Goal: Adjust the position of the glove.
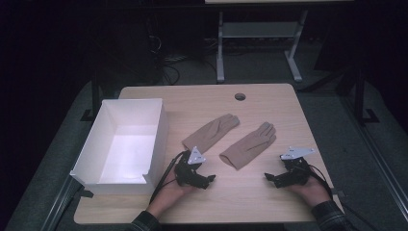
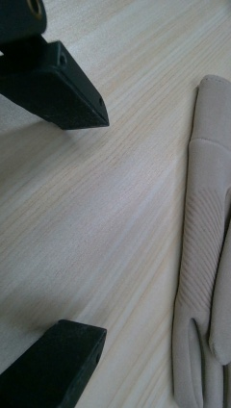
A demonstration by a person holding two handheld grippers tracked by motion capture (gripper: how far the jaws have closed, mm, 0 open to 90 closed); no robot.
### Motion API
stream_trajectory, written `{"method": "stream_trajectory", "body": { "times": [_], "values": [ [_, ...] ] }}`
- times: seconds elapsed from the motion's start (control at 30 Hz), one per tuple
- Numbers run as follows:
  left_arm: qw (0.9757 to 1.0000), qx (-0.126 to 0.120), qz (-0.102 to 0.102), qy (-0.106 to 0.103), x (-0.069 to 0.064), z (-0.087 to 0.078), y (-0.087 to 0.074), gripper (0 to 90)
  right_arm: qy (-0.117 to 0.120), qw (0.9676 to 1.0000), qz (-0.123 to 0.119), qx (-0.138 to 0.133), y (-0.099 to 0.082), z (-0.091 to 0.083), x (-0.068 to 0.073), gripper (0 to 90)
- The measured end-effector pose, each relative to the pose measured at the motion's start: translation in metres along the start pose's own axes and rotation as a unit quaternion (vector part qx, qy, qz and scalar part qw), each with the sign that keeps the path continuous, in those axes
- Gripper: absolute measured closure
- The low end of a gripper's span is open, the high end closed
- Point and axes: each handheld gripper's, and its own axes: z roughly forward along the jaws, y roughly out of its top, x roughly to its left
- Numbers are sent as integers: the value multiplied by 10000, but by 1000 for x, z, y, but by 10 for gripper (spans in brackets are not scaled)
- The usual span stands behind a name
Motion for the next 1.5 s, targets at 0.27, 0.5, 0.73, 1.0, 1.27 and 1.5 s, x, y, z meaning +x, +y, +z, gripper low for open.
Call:
{"method": "stream_trajectory", "body": {
  "times": [0.27, 0.5, 0.73, 1.0, 1.27, 1.5],
  "values": [
    [9997, 167, 122, -129, 0, -4, 1, 131, 11, 10000, -27, 21, 1, 0, 0, 35],
    [9996, 236, 125, -77, -2, -8, -1, 135, 151, 9996, -80, -225, 14, -8, 2, 271],
    [9997, 50, 169, -163, -3, -9, -6, 136, 265, 9989, -116, -371, 29, -6, 8, 547],
    [9996, -5, 196, -181, -3, -10, -9, 134, 532, 9978, -118, -378, 39, 1, 7, 787],
    [9998, -2, 157, -155, -4, -9, -9, 126, 889, 9953, -115, -372, 49, 11, 12, 898],
    [9997, -3, 162, -155, -4, -9, -9, 125, 1077, 9935, -257, -264, 62, 30, 21, 898]
  ]
}}
